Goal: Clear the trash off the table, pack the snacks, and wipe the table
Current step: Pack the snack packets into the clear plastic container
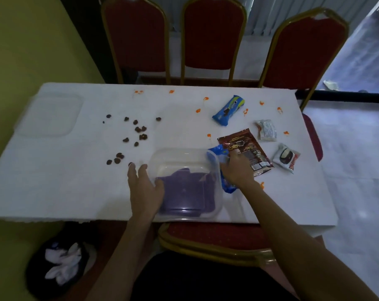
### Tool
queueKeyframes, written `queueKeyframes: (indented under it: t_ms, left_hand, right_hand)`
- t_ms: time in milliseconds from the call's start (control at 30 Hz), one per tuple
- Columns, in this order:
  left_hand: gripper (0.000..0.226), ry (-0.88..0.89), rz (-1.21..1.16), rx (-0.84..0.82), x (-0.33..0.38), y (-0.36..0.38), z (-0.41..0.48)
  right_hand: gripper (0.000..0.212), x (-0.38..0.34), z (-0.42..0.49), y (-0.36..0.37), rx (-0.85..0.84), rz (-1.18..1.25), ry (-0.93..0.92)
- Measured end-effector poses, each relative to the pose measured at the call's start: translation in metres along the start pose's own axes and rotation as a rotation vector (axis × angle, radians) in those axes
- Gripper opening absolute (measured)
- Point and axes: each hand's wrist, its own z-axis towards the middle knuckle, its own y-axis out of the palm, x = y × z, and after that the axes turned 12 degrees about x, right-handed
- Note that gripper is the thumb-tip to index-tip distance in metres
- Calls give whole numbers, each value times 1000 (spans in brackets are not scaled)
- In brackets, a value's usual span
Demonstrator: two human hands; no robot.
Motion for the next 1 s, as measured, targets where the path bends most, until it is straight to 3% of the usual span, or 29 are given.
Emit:
queueKeyframes:
  t_ms: [133, 333, 433, 567, 667, 767, 867, 933, 1000]
  left_hand:
    - [49, 166, 11, 42, 23, 10, -24]
    - [40, 176, 54, -102, 20, 38, -54]
    - [32, 155, 61, -157, 15, 40, -60]
    - [26, 161, 54, -107, 19, 36, -56]
    - [25, 178, 35, -90, 18, 32, -52]
    - [22, 162, -4, -57, 13, 27, -46]
    - [23, 129, -59, -12, 10, 22, -44]
    - [25, 71, -113, 15, 11, 22, -41]
    - [25, -101, -233, 10, 14, 20, -35]
  right_hand:
    - [56, 13, 0, 10, -11, -145, -85]
    - [85, 23, -3, 17, -55, -231, -169]
    - [82, 24, 1, 10, -53, -119, -112]
    - [68, 24, 10, -7, -144, 112, 45]
    - [57, 18, 13, -29, -66, 428, 249]
    - [53, -1, 9, -58, 41, 655, 310]
    - [53, -31, 0, -74, -33, 729, 172]
    - [57, -52, -14, -69, -177, 618, -1]
    - [60, -65, -29, -54, -339, 447, -179]
